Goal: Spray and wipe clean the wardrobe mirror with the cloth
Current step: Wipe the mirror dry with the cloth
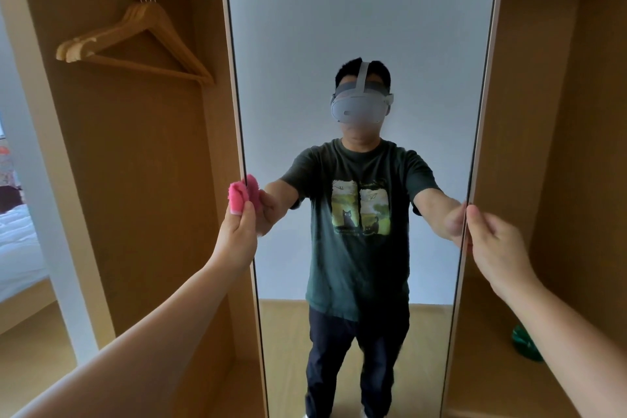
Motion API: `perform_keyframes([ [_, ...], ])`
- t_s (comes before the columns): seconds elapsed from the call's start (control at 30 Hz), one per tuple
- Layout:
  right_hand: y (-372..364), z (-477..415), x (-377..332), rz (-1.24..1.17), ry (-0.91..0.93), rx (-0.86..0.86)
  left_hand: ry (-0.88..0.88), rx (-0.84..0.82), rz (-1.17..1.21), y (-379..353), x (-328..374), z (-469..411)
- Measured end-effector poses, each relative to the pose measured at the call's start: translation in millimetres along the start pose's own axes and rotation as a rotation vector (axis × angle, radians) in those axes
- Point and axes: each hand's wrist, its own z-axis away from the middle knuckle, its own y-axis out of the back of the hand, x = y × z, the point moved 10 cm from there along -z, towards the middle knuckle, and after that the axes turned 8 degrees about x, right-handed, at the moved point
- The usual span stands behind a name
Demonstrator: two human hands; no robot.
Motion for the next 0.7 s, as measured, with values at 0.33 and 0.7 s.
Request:
perform_keyframes([
  [0.33, -4.0, 25.0, 27.0, 0.004, -0.043, -0.038, 0.06, 0.02, 0.008, 0.7, -31.1, 16.4],
  [0.7, -13.1, 45.2, 52.4, 0.004, -0.073, -0.099, 0.098, -0.011, -0.065, 2.8, -65.2, 33.1],
])
